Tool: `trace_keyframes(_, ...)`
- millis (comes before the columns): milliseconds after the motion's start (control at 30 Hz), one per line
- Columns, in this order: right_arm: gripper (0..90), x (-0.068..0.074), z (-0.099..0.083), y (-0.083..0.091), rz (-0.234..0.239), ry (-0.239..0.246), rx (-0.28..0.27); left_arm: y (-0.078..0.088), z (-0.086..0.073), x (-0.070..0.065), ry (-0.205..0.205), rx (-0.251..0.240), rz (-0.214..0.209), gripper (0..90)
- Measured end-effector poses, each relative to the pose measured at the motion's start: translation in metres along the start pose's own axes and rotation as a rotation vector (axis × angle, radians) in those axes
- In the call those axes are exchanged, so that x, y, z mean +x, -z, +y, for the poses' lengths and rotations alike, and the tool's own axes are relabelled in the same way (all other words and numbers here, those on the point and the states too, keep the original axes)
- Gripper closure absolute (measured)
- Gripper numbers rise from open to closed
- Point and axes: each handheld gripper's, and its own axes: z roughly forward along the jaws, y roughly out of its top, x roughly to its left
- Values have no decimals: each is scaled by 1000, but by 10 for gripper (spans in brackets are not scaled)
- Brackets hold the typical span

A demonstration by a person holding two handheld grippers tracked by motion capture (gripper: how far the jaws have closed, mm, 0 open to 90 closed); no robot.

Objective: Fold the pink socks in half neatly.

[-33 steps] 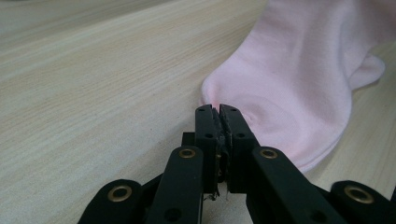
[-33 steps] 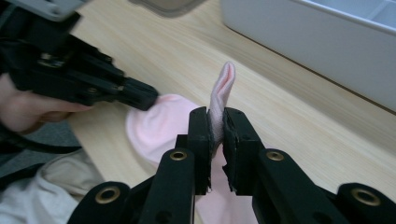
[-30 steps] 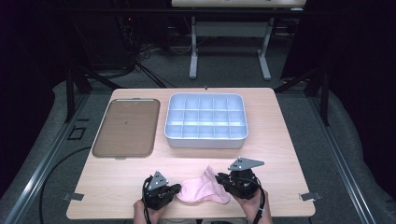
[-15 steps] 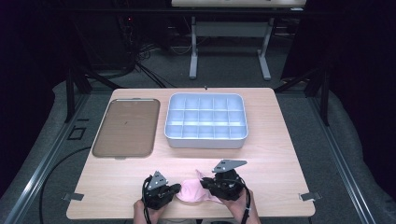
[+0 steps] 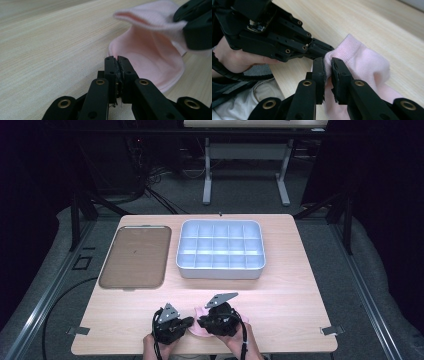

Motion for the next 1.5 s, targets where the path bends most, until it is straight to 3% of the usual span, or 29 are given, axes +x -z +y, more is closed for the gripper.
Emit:
trace_keyframes(267, 805, 5, 1, -19, -19, 11, 24, 0, 0, 0, -4, 1, 2, 861)
trace_keyframes(400, 694, 3, -2, -22, 35, -2, 27, 0, 0, 0, -1, 1, 0, 861)
trace_keyframes(500, 638, 0, -4, -6, 60, -17, -45, 0, 0, 0, 0, -1, 1, 861)
trace_keyframes(600, 636, -10, -8, 18, 20, -34, -114, 0, 0, 0, -2, 2, 1, 861)
trace_keyframes(700, 640, -26, -15, 36, -43, -73, -138, 0, 0, -1, -4, 1, 2, 861)
trace_keyframes(800, 641, -41, -21, 40, -103, -91, -109, 0, 0, -1, -3, 1, 2, 861)
trace_keyframes(933, 635, -43, -24, 30, -137, -72, -73, 0, 0, -1, -2, 1, 3, 861)
trace_keyframes(1100, 628, -39, -25, 18, -129, -39, -40, 0, 0, 0, -3, 1, 2, 861)
trace_keyframes(1300, 641, -41, -38, 29, -116, -56, -53, 0, 0, 0, 0, 1, 2, 860)
trace_keyframes(1500, 661, -29, -41, 16, -96, 17, 5, 0, 0, 0, -3, 2, 2, 861)
